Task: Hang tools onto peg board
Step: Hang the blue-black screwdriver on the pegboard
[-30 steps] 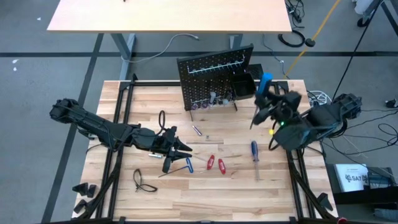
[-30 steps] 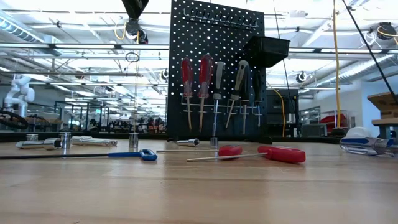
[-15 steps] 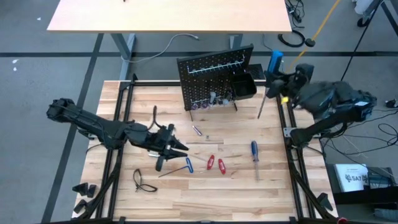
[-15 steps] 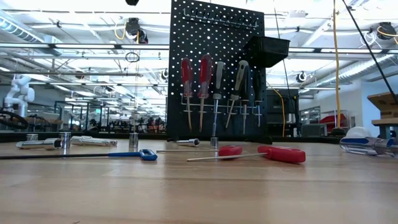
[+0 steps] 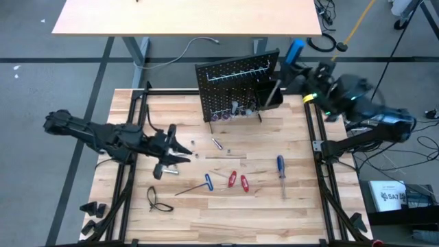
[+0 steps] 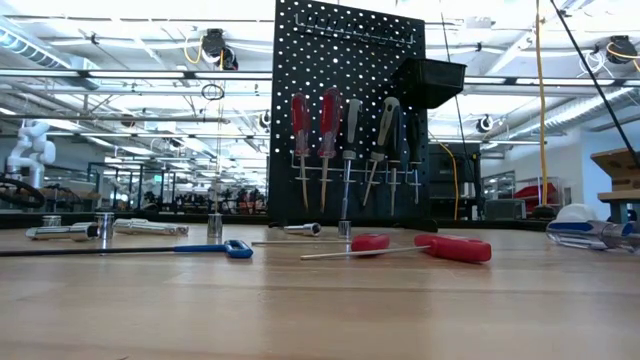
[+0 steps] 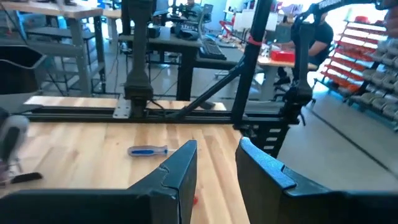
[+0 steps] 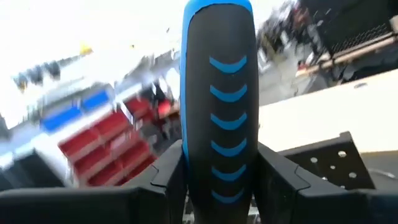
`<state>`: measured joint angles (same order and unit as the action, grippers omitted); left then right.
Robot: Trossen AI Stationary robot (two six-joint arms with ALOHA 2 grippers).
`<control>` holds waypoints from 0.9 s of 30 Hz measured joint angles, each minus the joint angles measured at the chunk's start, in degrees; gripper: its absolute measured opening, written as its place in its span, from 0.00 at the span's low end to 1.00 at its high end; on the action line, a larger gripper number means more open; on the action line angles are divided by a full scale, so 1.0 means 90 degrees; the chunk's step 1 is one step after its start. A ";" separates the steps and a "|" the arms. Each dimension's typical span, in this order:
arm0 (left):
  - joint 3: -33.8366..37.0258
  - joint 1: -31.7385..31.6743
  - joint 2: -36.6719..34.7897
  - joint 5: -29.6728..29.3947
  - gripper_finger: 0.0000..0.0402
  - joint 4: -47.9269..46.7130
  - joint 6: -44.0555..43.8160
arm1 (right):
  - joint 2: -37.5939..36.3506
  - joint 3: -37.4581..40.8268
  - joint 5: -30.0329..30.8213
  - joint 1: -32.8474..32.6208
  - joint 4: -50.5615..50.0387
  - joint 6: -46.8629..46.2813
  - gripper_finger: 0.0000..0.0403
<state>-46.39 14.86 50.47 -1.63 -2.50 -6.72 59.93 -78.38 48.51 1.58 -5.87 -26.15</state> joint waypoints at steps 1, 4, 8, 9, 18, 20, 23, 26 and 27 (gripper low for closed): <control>0.0000 -0.0051 -0.0036 0.0000 0.28 -0.0047 0.0011 | -0.0069 0.0444 0.0099 0.0009 0.0698 0.0118 0.32; 0.0000 -0.0204 -0.0060 -0.0006 0.28 -0.0085 0.0000 | -0.0171 0.1874 0.0087 0.0077 0.3586 0.0696 0.32; 0.0000 -0.0430 -0.0051 -0.0047 0.28 -0.0092 -0.0027 | -0.0164 0.3222 0.0081 0.0078 0.6669 0.1829 0.32; 0.0000 -0.0500 -0.0037 -0.0130 0.28 -0.0080 -0.0028 | -0.0176 0.3447 0.0093 0.0078 0.7049 0.1928 0.32; 0.0000 -0.1399 0.0145 -0.1002 0.28 0.0629 -0.0529 | -0.0383 0.3756 -0.0570 0.0078 0.7046 0.2962 0.32; 0.0000 -0.1614 0.0210 -0.1020 0.28 0.0766 -0.0699 | -0.0479 0.3608 -0.0582 0.0093 0.6494 0.3224 0.32; 0.0000 -0.1833 0.0295 -0.1020 0.28 0.0923 -0.0887 | -0.0603 0.3383 -0.0570 0.0235 0.5638 0.3319 0.32; 0.0000 -0.1926 0.0297 -0.1034 0.28 0.0969 -0.0886 | -0.0598 0.3246 -0.0580 0.0331 0.5369 0.3345 0.32; 0.0000 -0.1958 0.0297 -0.1030 0.28 0.0976 -0.0882 | -0.0596 0.3231 -0.0585 0.0365 0.5374 0.3376 0.32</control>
<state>-46.39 -2.76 53.15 -10.90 6.28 -14.66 54.57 -49.30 43.24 4.87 42.50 4.23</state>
